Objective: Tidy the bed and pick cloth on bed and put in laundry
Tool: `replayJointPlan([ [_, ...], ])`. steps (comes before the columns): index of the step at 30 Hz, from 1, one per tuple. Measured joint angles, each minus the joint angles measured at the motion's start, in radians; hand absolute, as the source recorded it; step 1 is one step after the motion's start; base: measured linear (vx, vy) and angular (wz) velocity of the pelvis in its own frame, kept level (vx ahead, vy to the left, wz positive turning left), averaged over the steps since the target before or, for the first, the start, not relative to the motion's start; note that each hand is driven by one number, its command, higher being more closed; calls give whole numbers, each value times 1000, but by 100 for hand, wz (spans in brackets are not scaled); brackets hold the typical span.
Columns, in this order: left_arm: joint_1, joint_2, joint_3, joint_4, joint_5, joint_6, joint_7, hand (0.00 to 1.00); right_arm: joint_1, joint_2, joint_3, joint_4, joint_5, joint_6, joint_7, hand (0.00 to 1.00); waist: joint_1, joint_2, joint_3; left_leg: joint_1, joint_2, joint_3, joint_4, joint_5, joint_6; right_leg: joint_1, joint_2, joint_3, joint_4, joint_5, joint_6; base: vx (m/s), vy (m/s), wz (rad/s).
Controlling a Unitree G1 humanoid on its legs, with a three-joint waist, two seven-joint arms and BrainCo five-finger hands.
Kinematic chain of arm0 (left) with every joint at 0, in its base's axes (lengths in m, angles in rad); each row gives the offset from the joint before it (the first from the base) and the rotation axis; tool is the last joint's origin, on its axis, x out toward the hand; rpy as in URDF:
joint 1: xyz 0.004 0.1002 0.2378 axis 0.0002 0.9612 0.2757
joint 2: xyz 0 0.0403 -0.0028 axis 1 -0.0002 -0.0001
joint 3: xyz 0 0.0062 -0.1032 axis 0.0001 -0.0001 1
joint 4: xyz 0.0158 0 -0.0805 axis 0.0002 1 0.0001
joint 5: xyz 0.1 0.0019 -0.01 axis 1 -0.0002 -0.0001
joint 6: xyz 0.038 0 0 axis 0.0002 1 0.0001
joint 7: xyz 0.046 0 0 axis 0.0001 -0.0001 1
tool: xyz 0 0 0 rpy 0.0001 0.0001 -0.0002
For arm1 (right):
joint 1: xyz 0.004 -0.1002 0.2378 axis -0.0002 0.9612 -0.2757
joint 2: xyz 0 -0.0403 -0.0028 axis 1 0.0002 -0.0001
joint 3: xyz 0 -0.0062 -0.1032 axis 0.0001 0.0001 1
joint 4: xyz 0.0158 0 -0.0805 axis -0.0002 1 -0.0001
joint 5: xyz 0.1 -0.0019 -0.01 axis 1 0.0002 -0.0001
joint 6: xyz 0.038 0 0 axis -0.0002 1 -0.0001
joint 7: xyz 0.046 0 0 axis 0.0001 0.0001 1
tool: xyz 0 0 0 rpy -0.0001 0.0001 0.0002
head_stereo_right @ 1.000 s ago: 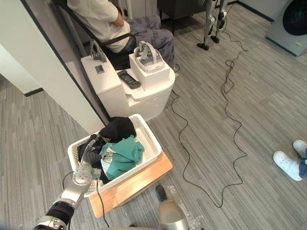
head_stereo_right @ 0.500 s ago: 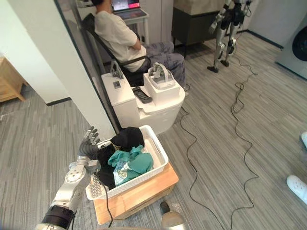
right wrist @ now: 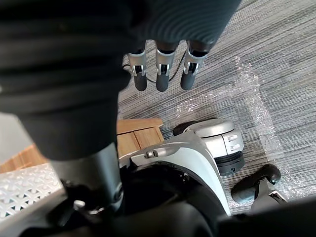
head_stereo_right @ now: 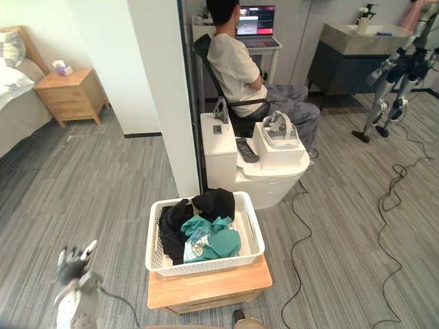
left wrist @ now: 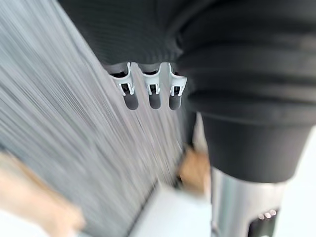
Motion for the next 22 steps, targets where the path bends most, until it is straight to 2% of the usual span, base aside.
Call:
replayJointPlan([
  [2,23,-1,-1,76,16,34,-48,0,0,2,-3,2,0,0,8,0,11,-3,-1,-1,0,-6,-1,2,0,1,-1,-5,0,-2,3,-26,-31,10],
  [4,52,-26,13,209,64,105,-164,0,-4,11,-15,6,-8,-2,16,0,19,-13,-9,-1,0,-19,-8,5,-1,5,-2,-16,0,-7,4,-11,-27,14],
  [6,70,-42,21,288,132,142,-247,0,-16,19,-32,25,-10,-3,19,0,20,-16,-14,1,0,-22,-14,8,-2,6,-2,-18,0,-9,3,2,-23,11],
  [7,82,-58,23,373,197,162,-309,0,-30,22,-36,42,-15,-2,21,0,24,-22,-16,3,2,-24,-16,9,-2,9,-1,-26,0,-11,3,6,-21,7],
  [10,88,-94,39,482,317,188,-387,0,-32,40,-75,50,-30,-3,32,0,39,-24,-18,11,3,-22,-18,9,-3,15,2,-26,0,-12,4,0,-13,0],
  [13,76,-92,69,497,399,207,-396,0,-36,40,-91,63,-36,-3,42,0,47,-22,-19,13,3,-21,-17,10,-5,16,3,-25,-1,-12,4,-5,-7,-1],
  [18,49,-87,74,511,597,298,-392,0,-51,40,-88,76,-55,-2,34,0,46,-16,-21,14,8,-20,-16,11,-12,14,9,-19,-1,-12,4,-29,-38,-3],
  [20,39,-83,72,520,643,313,-391,0,-61,38,-82,92,-55,1,29,0,47,-16,-21,14,12,-19,-16,11,-14,13,11,-16,-2,-12,4,-40,-48,-3],
  [22,25,-76,68,537,642,317,-384,0,-66,32,-71,100,-55,3,28,0,47,-16,-21,14,15,-18,-14,10,-18,11,15,-15,-2,-12,3,-43,-47,-2],
])
